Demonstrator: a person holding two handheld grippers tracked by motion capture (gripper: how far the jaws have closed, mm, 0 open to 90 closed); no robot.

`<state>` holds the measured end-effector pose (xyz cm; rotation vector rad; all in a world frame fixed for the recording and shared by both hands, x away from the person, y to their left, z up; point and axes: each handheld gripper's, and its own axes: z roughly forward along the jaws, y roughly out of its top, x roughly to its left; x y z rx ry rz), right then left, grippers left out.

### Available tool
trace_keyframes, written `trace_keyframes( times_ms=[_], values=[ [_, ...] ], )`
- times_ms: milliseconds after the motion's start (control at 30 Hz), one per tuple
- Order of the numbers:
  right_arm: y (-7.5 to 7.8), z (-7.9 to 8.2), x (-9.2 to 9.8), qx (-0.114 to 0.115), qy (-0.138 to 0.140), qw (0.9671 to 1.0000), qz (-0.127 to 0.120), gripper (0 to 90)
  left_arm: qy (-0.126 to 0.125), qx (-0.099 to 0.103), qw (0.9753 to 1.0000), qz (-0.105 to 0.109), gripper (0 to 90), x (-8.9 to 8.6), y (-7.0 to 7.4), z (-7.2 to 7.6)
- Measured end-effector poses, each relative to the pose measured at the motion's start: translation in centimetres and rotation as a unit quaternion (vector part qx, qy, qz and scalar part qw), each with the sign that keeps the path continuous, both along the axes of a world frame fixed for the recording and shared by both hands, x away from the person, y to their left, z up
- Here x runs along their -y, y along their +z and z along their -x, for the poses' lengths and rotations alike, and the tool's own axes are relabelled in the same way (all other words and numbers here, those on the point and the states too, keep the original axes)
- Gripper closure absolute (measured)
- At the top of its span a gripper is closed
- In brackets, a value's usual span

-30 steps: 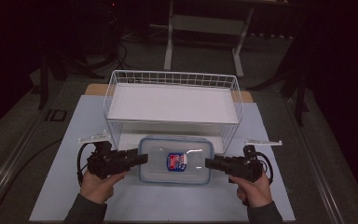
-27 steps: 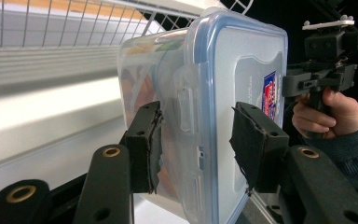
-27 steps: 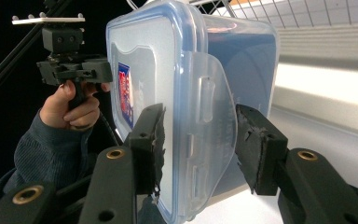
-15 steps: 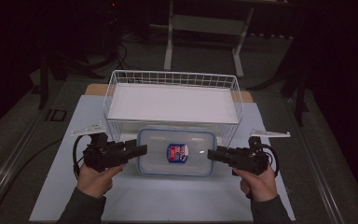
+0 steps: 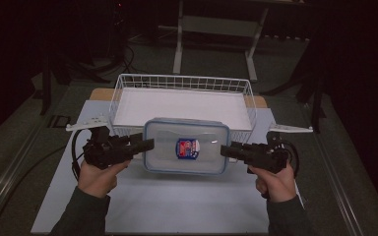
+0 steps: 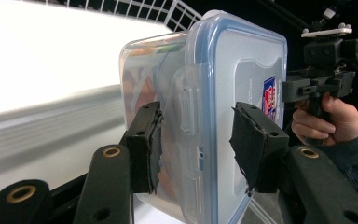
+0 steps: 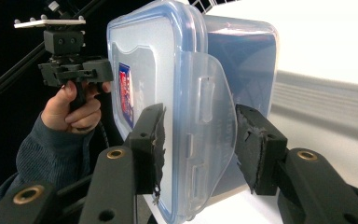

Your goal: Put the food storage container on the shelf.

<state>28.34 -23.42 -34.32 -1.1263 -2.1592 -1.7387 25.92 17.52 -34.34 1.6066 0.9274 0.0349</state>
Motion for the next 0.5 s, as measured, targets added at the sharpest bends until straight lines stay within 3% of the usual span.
trace_keyframes(
  times_ms=[167,500],
  values=[
    [1.4,-0.7,-0.2,0.012,0.002,0.9999,-0.003,54.3,0.005,0.016,0.9999,-0.001,52.9,-0.2,1.7,-0.6],
    [3.6,-2.6,-0.6,0.025,-0.002,0.9997,0.000,53.7,0.012,0.028,0.9995,-0.001,52.9,-0.3,3.4,-2.1]
  ],
)
